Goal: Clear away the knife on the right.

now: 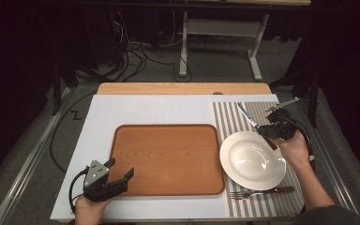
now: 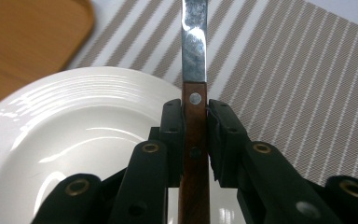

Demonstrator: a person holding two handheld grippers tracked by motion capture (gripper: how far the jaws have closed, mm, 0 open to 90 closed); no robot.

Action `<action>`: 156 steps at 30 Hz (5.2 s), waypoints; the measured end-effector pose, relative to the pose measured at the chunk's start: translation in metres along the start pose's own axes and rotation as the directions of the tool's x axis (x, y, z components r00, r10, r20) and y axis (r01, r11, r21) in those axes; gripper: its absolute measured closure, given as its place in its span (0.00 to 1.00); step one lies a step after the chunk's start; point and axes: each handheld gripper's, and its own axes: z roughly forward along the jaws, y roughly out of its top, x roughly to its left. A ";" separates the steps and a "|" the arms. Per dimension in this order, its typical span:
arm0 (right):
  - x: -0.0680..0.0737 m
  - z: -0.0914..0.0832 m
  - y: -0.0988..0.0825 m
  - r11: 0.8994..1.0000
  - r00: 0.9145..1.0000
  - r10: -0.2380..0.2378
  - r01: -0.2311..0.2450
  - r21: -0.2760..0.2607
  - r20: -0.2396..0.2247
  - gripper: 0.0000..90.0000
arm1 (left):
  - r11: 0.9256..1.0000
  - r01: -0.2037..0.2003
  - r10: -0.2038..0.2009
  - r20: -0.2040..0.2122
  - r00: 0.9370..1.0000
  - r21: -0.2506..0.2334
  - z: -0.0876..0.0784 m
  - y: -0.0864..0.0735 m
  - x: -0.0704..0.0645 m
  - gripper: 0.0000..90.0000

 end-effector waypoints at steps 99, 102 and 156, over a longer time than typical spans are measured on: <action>0.194 0.050 -0.025 0.946 0.928 -0.308 0.322 0.033 -0.211 0.79 | 1.000 -0.008 0.008 0.016 1.000 0.003 0.000 0.000 -0.001 0.27; 0.192 0.050 -0.026 0.949 0.935 -0.301 0.313 0.033 -0.189 0.79 | 1.000 -0.009 0.009 0.017 1.000 0.003 0.000 0.000 -0.001 0.27; 0.166 0.014 -0.039 0.946 0.955 -0.282 0.260 -0.192 -0.095 0.48 | 1.000 -0.008 0.008 0.019 1.000 -0.003 0.000 0.000 -0.002 0.27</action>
